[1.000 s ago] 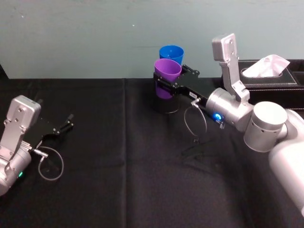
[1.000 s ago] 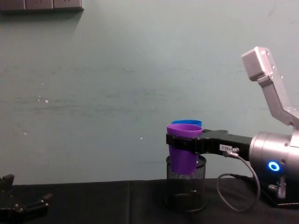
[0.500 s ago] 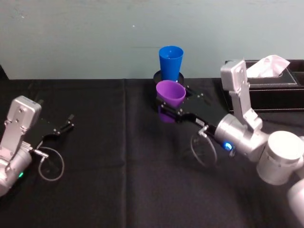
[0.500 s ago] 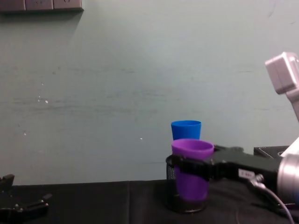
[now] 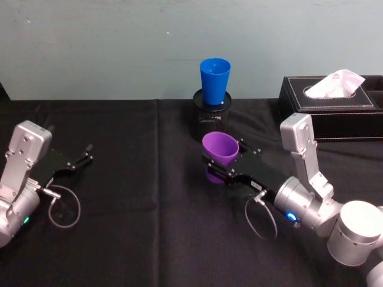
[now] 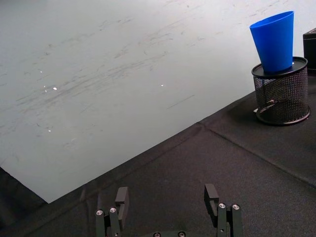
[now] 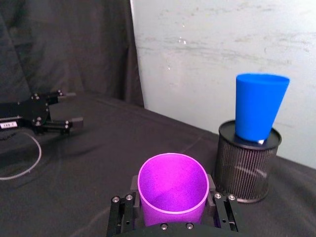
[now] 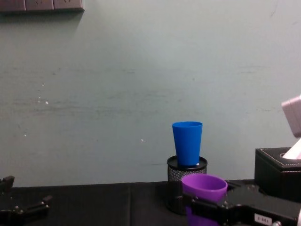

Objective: Pick up one cup with a gripper and tap it against the other cup.

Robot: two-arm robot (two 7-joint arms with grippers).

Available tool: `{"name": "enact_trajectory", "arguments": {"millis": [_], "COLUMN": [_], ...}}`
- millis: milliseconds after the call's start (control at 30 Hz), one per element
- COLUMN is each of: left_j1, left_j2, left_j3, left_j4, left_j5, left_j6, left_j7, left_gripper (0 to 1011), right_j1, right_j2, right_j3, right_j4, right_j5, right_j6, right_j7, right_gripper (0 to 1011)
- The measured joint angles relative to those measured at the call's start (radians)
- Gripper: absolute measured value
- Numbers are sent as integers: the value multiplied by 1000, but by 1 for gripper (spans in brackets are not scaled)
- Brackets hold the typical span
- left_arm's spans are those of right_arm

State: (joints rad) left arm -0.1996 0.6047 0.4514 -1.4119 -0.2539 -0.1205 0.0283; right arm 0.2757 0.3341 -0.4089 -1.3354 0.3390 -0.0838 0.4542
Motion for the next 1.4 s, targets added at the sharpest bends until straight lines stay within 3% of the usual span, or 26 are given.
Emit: {"name": "enact_trajectory", "arguments": {"millis": [433,1400], "left_j1": [0,0], "left_j2": [0,0], "left_j3": [0,0], "left_j4": [0,0], "left_j5": [0,0], "left_j6": [0,0], "left_j7": [0,0], "left_gripper": [1000,1000], "right_j1": [-32,-29], "right_j2": [-7,-31], "right_j3": [7,18], "right_j4": [26,83], "right_j5": [-17,-29], "right_j6": [-15,-43], "right_j7": [-4,11], "right_gripper": [730,730]}}
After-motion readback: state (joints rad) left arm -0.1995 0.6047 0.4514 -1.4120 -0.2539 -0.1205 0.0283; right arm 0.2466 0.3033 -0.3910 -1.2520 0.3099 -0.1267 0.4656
